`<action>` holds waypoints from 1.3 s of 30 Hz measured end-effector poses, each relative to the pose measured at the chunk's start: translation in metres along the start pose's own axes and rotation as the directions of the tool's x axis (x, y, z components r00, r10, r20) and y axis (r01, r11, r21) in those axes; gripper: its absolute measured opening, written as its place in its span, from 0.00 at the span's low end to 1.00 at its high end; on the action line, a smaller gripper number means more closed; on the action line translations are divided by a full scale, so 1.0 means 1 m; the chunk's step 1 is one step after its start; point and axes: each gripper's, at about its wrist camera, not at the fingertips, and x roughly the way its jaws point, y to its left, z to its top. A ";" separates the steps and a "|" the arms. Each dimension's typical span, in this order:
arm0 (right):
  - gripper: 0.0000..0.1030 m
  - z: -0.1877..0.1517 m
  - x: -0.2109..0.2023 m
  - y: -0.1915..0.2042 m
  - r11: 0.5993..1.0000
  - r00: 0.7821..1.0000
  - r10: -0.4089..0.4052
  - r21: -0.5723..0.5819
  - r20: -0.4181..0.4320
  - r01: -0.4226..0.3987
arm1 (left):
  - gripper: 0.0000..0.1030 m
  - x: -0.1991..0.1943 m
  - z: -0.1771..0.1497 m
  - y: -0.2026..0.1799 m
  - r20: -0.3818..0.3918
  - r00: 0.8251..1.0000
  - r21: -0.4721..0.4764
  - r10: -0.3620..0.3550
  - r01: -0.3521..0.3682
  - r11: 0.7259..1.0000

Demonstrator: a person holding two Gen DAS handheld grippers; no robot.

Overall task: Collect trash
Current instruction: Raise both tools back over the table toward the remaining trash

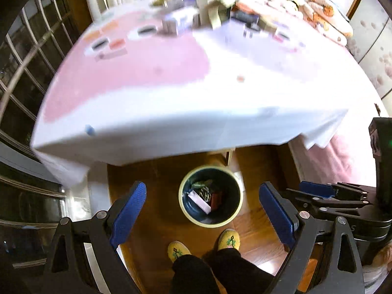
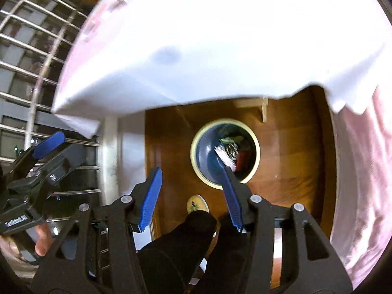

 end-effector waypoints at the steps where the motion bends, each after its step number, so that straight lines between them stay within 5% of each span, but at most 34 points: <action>1: 0.46 0.004 -0.012 0.006 1.000 1.000 0.011 -0.013 0.008 -0.011 | 0.91 -0.014 0.006 -0.001 0.015 1.000 -0.003 0.006 -0.006 1.000; 10: 0.46 0.040 -0.118 0.049 0.991 0.988 0.067 -0.125 0.140 -0.049 | 0.91 -0.119 0.049 -0.009 0.167 0.984 0.002 0.064 -0.065 0.998; 21: 0.46 0.069 -0.186 0.079 0.968 0.968 0.076 -0.250 0.238 -0.014 | 0.91 -0.183 0.087 -0.012 0.278 0.954 -0.047 0.110 -0.101 0.994; 29: 0.46 0.102 -0.182 0.089 0.967 0.962 0.064 -0.254 0.265 0.005 | 0.91 -0.183 0.114 -0.012 0.293 0.948 -0.042 0.122 -0.115 0.993; 39: 0.46 0.166 -0.154 0.103 0.978 0.954 0.000 -0.199 0.299 0.062 | 0.91 -0.128 0.192 0.026 0.267 0.961 -0.025 0.076 -0.072 0.997</action>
